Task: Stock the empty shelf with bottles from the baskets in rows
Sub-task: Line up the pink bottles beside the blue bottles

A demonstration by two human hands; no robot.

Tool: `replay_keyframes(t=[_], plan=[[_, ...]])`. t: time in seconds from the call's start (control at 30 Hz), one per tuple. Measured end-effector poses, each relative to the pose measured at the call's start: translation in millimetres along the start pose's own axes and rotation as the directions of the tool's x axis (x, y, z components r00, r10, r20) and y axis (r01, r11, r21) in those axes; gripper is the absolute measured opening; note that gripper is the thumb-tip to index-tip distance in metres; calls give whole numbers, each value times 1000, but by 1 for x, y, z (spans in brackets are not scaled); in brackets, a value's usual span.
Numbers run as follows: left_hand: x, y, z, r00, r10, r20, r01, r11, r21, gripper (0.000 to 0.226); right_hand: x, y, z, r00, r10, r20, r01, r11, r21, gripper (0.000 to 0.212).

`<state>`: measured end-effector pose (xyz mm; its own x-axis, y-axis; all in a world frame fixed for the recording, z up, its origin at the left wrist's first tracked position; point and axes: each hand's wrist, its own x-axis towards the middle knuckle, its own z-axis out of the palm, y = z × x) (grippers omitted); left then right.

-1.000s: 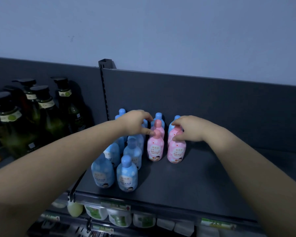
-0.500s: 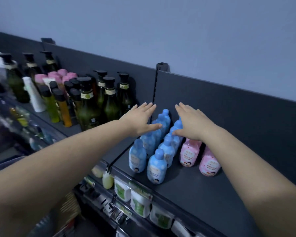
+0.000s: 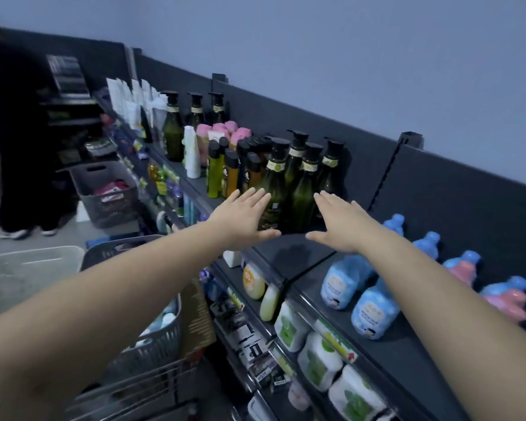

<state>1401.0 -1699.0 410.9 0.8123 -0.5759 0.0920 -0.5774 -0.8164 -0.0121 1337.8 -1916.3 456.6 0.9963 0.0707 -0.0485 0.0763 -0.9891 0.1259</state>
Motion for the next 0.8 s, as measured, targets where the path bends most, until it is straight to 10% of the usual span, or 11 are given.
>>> replay_keyframes(t=[0.8], plan=[[-357, -337, 43, 802, -569, 182, 552, 822, 136, 90, 84, -457, 32, 852, -522, 34, 522, 853, 0, 90]])
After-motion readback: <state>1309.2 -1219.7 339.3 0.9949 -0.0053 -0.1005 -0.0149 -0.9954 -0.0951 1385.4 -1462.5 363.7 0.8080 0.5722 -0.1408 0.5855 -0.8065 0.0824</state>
